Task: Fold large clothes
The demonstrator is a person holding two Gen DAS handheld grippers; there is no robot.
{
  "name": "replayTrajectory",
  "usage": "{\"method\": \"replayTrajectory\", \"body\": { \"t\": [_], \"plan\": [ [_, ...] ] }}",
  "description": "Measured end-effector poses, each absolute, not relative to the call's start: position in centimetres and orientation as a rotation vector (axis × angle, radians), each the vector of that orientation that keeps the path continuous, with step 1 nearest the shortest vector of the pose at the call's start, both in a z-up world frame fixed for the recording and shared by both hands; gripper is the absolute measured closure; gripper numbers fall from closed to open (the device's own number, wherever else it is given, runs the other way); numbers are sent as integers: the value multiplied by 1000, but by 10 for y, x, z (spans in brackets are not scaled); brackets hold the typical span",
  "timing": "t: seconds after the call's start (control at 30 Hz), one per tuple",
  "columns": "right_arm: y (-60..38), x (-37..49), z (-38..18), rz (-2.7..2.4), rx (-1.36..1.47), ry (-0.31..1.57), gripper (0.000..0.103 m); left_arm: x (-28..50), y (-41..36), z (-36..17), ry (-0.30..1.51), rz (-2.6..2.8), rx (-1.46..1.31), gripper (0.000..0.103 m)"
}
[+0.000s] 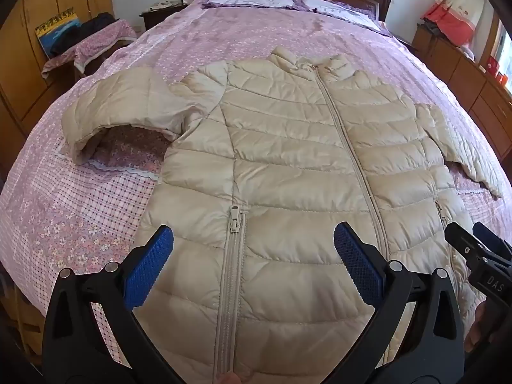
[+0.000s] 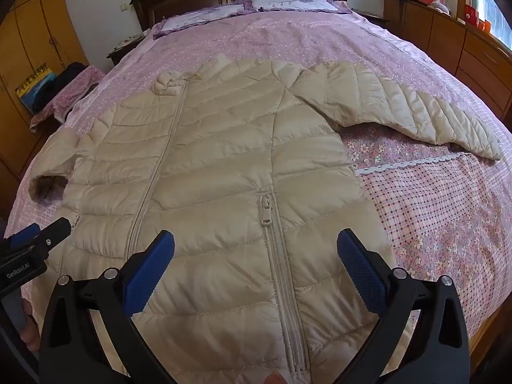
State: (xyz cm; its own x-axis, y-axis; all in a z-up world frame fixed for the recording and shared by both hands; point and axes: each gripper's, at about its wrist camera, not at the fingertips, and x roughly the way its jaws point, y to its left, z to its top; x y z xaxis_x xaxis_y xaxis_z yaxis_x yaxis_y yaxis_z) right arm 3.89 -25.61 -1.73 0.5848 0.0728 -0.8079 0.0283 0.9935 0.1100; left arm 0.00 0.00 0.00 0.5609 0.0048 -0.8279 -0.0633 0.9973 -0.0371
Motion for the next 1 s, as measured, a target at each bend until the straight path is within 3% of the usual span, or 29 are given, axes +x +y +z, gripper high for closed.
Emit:
{"method": "replayTrajectory", "body": {
  "t": [1.0],
  "plan": [
    [-257,37,-17,25,122,947,5,-1,-3,-2,986,31,-70,3]
  ]
}}
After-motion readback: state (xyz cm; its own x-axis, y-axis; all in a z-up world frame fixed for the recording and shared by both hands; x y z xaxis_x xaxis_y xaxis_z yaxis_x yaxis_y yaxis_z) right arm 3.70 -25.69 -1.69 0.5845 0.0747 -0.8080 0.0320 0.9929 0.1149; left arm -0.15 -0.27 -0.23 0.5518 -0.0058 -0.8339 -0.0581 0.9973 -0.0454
